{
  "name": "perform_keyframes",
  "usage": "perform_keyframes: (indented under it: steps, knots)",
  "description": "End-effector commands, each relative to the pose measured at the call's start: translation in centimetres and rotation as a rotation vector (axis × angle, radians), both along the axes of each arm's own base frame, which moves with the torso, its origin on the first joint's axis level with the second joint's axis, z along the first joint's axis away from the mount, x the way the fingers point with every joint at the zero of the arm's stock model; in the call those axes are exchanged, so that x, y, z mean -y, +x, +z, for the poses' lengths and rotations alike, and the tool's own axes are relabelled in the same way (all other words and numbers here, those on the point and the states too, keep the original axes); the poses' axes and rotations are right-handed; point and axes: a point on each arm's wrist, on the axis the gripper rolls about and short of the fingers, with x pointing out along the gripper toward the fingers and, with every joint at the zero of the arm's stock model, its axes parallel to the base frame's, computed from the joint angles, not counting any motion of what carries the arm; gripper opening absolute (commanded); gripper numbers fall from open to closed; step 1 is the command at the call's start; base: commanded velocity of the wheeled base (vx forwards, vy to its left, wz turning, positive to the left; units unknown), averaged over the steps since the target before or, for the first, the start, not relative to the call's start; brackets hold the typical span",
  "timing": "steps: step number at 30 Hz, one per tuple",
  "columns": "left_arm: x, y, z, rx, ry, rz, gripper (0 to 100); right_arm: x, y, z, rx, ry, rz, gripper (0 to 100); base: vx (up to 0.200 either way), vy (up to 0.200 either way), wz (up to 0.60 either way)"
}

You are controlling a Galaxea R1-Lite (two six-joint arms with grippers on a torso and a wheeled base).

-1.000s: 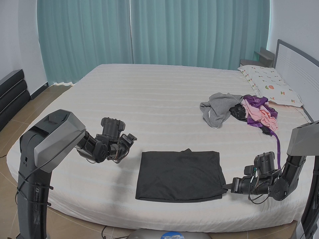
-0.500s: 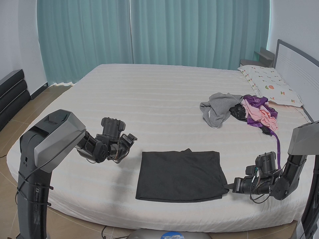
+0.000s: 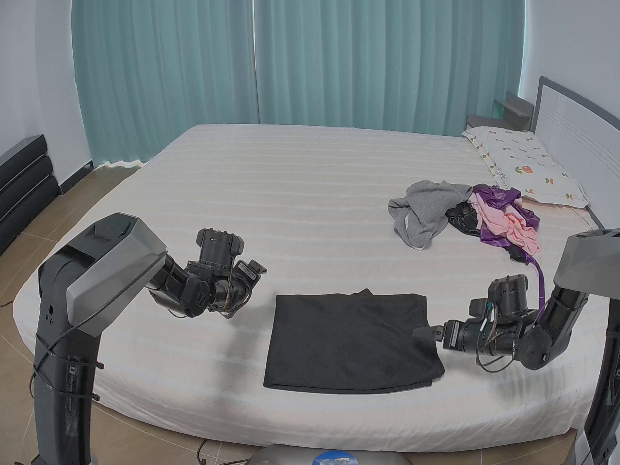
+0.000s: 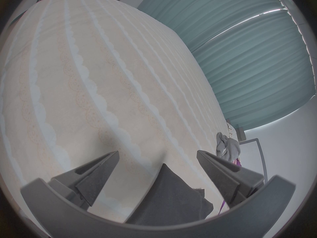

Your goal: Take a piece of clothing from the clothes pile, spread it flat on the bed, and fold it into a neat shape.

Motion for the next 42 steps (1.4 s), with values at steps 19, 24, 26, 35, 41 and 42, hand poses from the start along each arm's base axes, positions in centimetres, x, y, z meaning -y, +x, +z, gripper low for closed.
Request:
perform_keyframes:
  steps: [19,24,26,35,41,42]
  knots:
    - [0.0,0.0,-0.1,0.0,0.001,-0.001,100,-1.8,9.4,-0.7,0.0,0.134,-0.173,100,0.0,0.0,0.0]
    - [0.0,0.0,-0.1,0.0,0.001,-0.001,100,-1.8,9.7,-0.9,0.005,0.143,-0.176,100,0.0,0.0,0.0]
    - [0.0,0.0,-0.1,0.0,0.001,-0.001,100,-1.8,9.9,-0.8,0.007,0.149,-0.181,100,0.0,0.0,0.0]
    - [0.1,0.0,0.0,0.004,0.003,-0.003,100,-1.5,10.6,-1.2,0.007,0.16,-0.201,100,0.0,0.0,0.0]
    - [0.2,0.0,0.0,0.006,0.011,-0.012,100,-1.4,10.9,-1.3,0.008,0.165,-0.205,100,0.0,0.0,0.0]
    - [0.2,0.0,0.0,0.006,0.011,-0.012,100,-1.4,10.9,-1.3,0.008,0.165,-0.205,100,0.0,0.0,0.0]
